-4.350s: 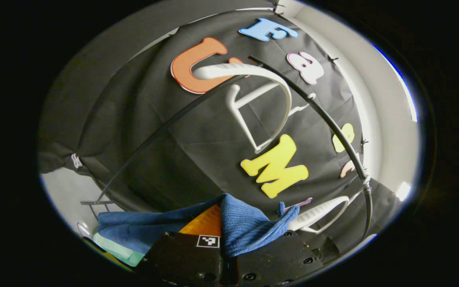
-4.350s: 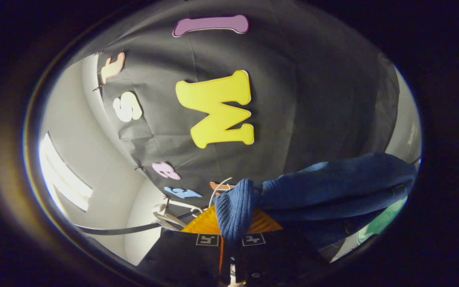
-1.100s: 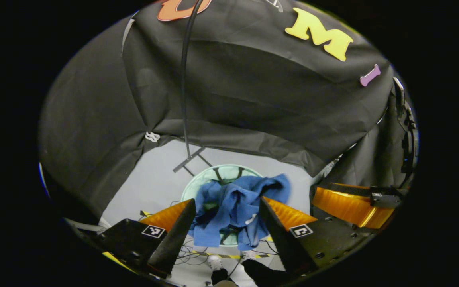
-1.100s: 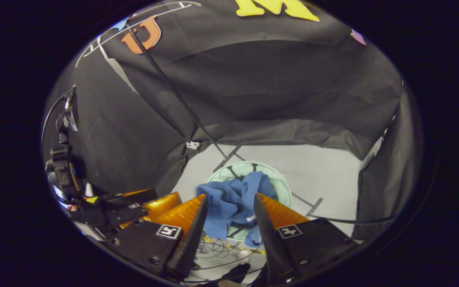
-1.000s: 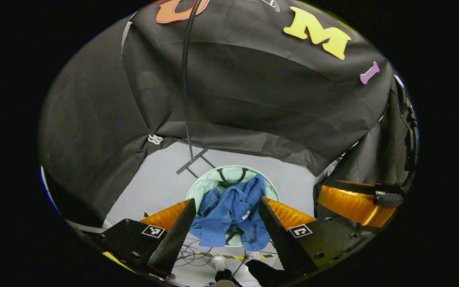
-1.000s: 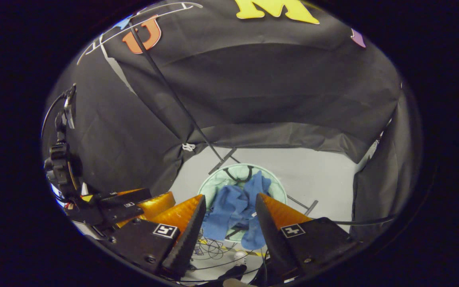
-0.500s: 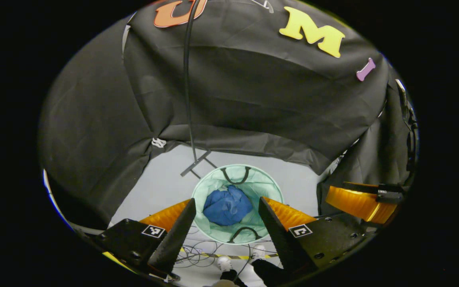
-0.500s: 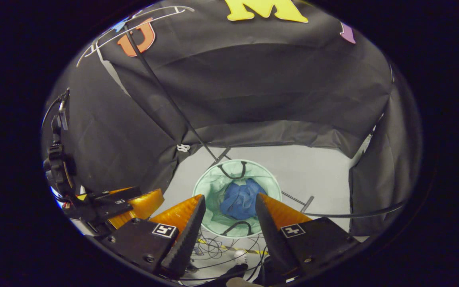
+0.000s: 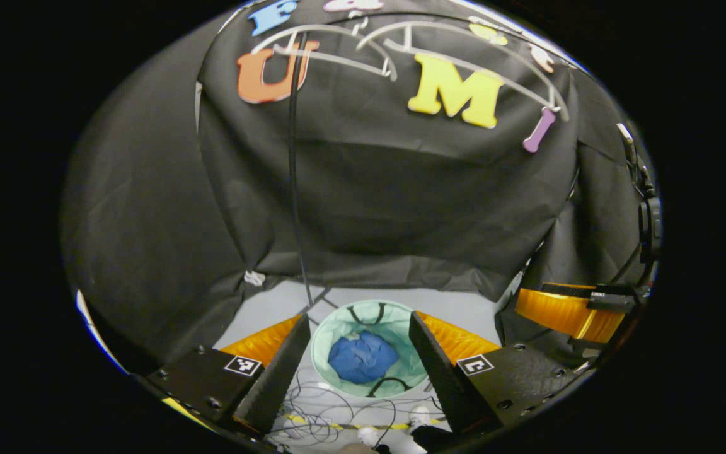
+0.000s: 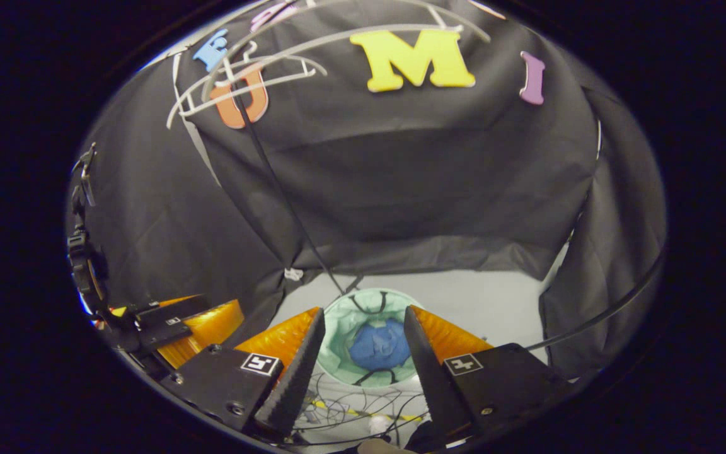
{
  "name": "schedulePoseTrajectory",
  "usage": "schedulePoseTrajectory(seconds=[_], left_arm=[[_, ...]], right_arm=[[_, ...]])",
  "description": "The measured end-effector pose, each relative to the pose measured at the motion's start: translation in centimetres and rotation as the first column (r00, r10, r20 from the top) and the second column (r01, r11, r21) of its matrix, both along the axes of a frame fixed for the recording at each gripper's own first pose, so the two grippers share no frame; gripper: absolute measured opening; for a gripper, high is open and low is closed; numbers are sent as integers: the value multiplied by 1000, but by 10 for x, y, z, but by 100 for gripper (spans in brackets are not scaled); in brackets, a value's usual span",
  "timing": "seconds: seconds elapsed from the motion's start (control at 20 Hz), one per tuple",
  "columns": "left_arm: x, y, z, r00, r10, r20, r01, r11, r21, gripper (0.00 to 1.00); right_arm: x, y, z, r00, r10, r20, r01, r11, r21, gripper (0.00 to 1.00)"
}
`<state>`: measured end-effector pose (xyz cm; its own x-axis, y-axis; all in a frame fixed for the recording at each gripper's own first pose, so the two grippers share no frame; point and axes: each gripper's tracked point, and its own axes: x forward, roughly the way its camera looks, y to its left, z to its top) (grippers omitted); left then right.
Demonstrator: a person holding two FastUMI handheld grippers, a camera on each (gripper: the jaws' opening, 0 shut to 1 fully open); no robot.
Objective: Grasp the clothes on the hanger with both hands and then place them into the laundry hamper below.
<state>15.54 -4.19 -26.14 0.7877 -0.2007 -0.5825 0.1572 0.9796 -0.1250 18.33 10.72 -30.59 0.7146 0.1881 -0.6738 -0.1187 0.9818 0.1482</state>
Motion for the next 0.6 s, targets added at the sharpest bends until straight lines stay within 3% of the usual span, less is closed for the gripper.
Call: schedulePoseTrajectory(seconds=[0.1,0.3,0.4,0.45,0.6], left_arm=[[-8,-5,41,996,-17,85,18,1000,0,100],[-34,-14,107,974,-54,221,56,998,-3,97],[-48,-21,136,958,-64,281,68,998,-5,92],[-59,-25,150,951,-63,302,69,998,-10,100],[-84,-22,182,929,-19,368,31,999,-25,100]], right_arm=[[-11,-10,43,996,-4,86,5,1000,-11,81],[-32,-30,117,964,-23,263,36,999,-42,82],[-46,-47,158,943,-23,332,42,998,-49,97],[-52,-59,178,928,-14,373,49,995,-84,100],[-78,-79,235,887,9,461,36,995,-90,99]])
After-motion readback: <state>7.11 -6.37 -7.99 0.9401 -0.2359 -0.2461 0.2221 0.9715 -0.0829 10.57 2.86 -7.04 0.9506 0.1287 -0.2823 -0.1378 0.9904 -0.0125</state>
